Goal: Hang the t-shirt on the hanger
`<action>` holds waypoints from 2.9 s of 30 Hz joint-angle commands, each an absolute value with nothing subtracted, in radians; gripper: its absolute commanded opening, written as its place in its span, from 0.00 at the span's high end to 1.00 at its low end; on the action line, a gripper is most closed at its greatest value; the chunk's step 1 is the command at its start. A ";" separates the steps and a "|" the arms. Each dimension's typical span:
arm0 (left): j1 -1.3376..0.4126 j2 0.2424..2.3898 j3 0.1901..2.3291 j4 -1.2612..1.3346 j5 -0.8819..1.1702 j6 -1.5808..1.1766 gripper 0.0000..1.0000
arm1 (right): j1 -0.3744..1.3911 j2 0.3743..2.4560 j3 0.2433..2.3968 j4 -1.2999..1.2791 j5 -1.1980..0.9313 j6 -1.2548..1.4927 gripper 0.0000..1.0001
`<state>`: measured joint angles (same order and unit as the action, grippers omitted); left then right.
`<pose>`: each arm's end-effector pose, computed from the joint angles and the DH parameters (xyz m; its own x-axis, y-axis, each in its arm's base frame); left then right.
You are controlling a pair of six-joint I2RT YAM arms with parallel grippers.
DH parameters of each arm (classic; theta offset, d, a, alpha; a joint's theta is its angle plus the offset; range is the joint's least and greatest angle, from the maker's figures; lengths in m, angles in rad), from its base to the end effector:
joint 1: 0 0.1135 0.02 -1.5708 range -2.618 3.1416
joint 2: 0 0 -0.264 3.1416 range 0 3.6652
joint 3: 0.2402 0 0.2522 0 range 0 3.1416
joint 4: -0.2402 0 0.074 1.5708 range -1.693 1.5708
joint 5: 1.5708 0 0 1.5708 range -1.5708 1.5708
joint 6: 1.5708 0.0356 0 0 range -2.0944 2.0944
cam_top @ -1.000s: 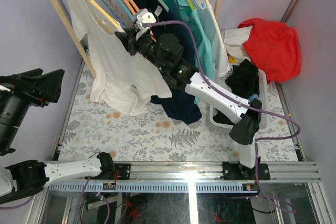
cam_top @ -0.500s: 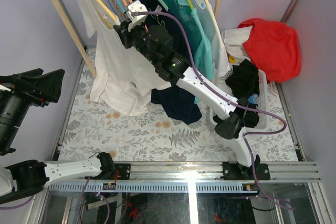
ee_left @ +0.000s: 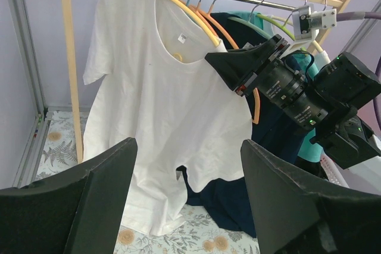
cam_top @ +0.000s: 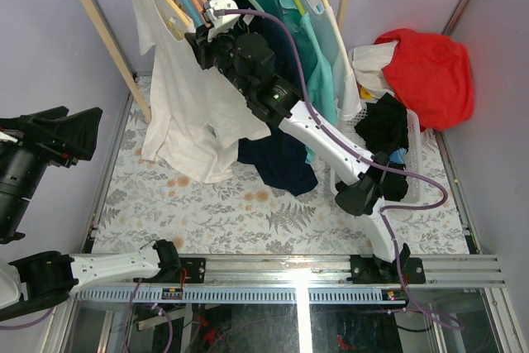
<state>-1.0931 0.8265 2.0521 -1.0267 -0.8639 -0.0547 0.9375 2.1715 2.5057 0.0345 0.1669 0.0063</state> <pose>0.0069 0.0455 0.5777 0.0779 -0.2277 -0.9706 0.2387 0.9495 -0.2036 0.2904 0.3856 0.5076 0.2089 0.2950 -0.9324 -0.7045 0.7067 0.0657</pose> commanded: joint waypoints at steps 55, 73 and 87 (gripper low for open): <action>-0.666 0.973 1.288 -0.601 -0.533 -0.373 0.16 | 0.910 1.162 1.761 -0.352 0.220 0.215 0.32; -0.163 1.075 0.797 -0.059 -0.416 -0.550 0.26 | 0.910 1.051 1.548 -0.475 0.240 0.210 0.30; -0.056 1.753 1.184 0.143 -0.471 -0.562 0.32 | 0.896 1.032 1.434 -0.494 0.261 0.185 0.27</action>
